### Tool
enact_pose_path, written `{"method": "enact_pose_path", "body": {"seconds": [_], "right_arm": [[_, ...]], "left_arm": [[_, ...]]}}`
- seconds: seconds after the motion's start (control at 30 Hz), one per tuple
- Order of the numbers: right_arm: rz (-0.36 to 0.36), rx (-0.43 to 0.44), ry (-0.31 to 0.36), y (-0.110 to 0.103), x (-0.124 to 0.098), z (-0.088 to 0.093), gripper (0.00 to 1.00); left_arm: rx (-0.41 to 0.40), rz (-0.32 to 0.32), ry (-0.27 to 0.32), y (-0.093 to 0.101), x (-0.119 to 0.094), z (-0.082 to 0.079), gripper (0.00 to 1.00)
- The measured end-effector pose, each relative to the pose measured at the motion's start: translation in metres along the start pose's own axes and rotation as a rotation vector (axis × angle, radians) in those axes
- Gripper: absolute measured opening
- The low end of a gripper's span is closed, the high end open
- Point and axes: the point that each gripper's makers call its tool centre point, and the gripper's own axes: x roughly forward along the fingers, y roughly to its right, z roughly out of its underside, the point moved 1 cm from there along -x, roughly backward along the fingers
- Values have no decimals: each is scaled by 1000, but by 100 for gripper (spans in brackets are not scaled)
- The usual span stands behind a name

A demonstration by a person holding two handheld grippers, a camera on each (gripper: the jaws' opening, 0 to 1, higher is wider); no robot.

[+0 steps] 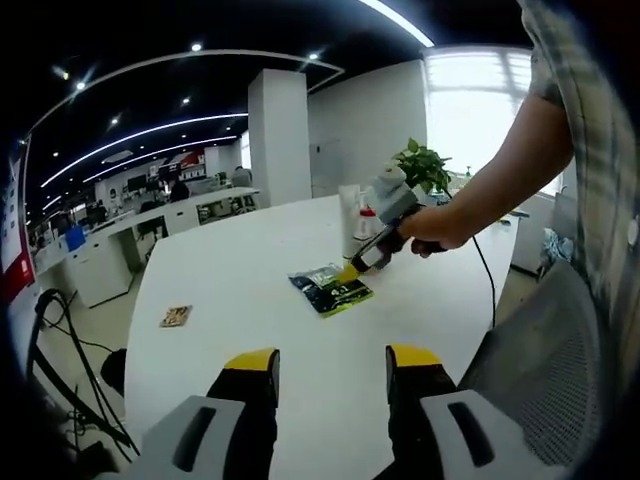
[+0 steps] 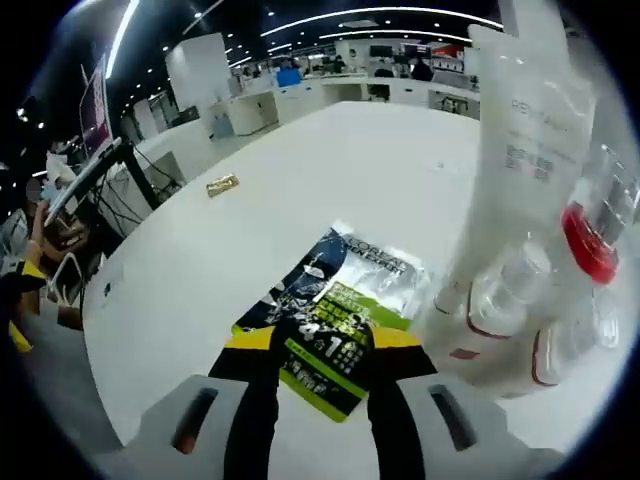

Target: Arrange the skincare products in the storage area until every visible bottle or jar stands upright without overlapping.

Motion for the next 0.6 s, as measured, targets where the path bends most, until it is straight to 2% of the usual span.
{"method": "enact_pose_path", "body": {"seconds": [0.03, 0.13, 0.17, 0.23, 0.33, 0.37, 0.47, 0.6], "right_arm": [[11, 0, -2, 0, 4, -1, 34], [23, -4, -38, -3, 15, 1, 47], [44, -36, -65, 0, 18, 4, 50], [61, -74, -106, 3, 22, 9, 50], [38, -65, -113, 1, 27, 13, 50], [38, -100, -130, 2, 26, 16, 49], [27, -116, -109, 3, 27, 14, 49], [-26, -174, -124, 4, 23, 17, 49]], "left_arm": [[1, 0, -1, 0, 0, 0, 43], [1, -4, -8, -1, 0, 1, 43], [2, -5, -8, -1, 0, 1, 43], [1, -6, -10, -1, 0, 2, 43], [4, -7, -21, -2, 1, 4, 42], [4, -7, -23, -2, 1, 4, 42], [5, -7, -26, -2, 1, 5, 42], [9, -6, -35, -1, 2, 7, 41]]}}
